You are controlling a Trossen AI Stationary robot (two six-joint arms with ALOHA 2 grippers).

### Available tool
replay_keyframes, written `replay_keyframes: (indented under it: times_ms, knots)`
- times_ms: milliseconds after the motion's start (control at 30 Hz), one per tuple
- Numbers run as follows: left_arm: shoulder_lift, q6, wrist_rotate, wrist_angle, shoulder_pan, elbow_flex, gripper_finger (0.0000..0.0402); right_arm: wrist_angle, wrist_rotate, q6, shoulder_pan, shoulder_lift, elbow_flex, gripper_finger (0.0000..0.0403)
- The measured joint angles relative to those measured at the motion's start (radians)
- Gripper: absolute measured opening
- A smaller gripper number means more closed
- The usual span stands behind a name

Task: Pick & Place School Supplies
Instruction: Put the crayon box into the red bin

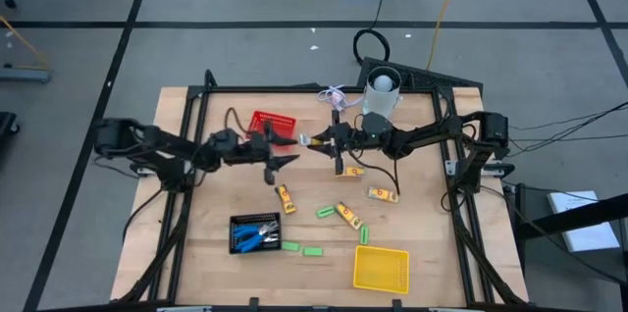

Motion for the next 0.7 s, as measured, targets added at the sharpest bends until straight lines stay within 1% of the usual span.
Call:
replay_keyframes:
  times_ms: [67,200,333,700]
  knots:
    - [0.036,0.007,0.015,-0.002,0.01,0.032,0.0193,-0.001,-0.001,0.001,-0.001,-0.002,-0.001,0.0056]
    - [0.061,0.001,0.042,-0.002,0.033,0.07,0.0204,0.009,0.007,0.002,-0.004,-0.006,-0.001,0.0056]
    - [0.062,-0.008,0.05,-0.01,0.047,0.076,0.0213,0.009,0.01,-0.002,-0.004,-0.005,-0.001,0.0056]
    - [0.064,-0.008,0.087,-0.005,0.122,0.068,0.0214,0.005,0.019,-0.001,-0.004,-0.001,0.002,0.0056]
